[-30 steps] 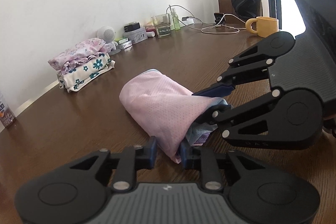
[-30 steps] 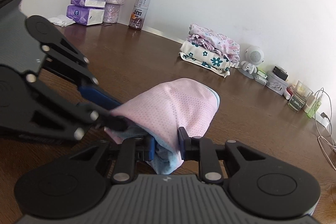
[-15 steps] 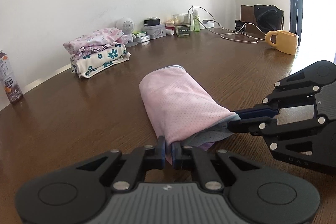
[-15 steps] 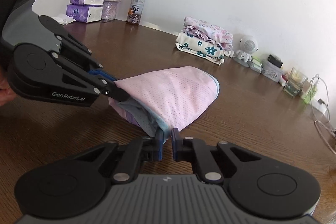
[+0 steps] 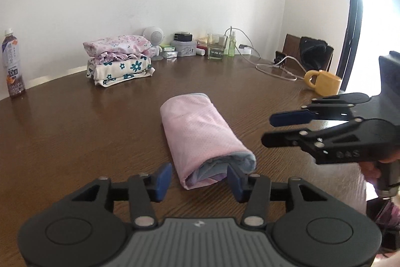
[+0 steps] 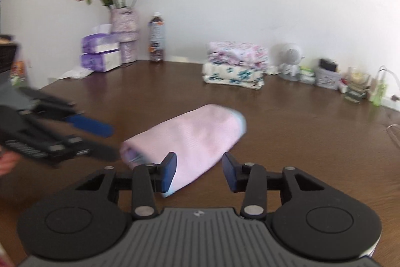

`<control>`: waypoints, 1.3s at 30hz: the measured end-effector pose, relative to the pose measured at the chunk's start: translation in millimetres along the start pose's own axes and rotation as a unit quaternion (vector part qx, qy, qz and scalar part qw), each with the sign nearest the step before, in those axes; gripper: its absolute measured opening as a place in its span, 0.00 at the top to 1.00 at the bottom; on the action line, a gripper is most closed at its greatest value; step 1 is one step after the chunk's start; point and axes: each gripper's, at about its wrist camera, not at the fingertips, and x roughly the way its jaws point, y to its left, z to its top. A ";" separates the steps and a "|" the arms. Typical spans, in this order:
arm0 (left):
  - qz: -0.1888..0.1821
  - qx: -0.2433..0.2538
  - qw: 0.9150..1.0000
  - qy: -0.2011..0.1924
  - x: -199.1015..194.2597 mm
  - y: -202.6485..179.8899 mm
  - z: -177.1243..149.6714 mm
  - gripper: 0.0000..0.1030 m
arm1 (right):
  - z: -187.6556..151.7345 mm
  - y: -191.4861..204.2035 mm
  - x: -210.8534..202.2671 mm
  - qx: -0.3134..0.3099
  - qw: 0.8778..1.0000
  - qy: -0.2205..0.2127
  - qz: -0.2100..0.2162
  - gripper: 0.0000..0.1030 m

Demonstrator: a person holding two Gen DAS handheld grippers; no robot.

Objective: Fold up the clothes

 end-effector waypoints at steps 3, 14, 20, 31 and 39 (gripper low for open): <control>-0.059 -0.042 0.997 0.010 -0.6 -3.0 4.5 0.53 | 10.9 -20.1 1.6 0.025 1.000 -0.010 0.008 0.60; -0.083 -0.293 0.952 0.027 47.4 26.8 0.8 0.52 | 28.5 -64.1 71.8 0.132 0.983 0.044 0.118 0.53; -0.072 -0.376 0.924 0.013 51.3 59.1 -8.4 0.75 | 37.3 -87.0 112.5 0.190 0.962 0.076 0.179 0.73; -0.017 -0.335 0.941 0.037 30.9 119.6 2.9 0.65 | -2.5 -83.8 45.6 0.227 0.949 0.067 0.209 0.80; -0.040 -0.341 0.939 0.028 48.2 112.3 14.9 0.63 | -1.5 -89.0 61.4 0.292 0.936 0.055 0.187 0.69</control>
